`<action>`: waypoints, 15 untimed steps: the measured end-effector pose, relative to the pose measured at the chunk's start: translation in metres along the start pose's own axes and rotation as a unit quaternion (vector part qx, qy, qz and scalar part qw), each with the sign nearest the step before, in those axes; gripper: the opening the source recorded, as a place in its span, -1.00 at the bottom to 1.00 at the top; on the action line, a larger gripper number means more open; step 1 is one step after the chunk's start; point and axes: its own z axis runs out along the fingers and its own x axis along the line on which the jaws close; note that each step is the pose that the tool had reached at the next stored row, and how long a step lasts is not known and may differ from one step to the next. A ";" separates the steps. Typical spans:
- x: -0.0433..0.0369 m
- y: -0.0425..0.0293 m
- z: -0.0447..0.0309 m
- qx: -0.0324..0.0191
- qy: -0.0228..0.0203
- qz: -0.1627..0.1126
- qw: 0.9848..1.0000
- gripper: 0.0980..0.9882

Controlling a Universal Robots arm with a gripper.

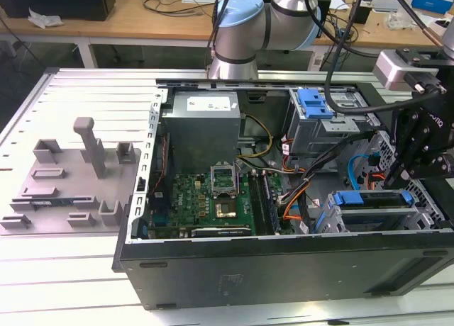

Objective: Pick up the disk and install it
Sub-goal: 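Insert the first disk wire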

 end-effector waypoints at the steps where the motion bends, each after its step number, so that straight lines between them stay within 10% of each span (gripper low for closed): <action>1: -0.0002 0.0001 0.0000 0.000 0.000 0.000 1.000 -0.85; 6: -0.0022 0.0029 -0.0001 0.014 -0.001 0.002 1.000 -0.85; 15: -0.0014 0.0040 0.0001 0.013 0.002 0.023 1.000 -0.85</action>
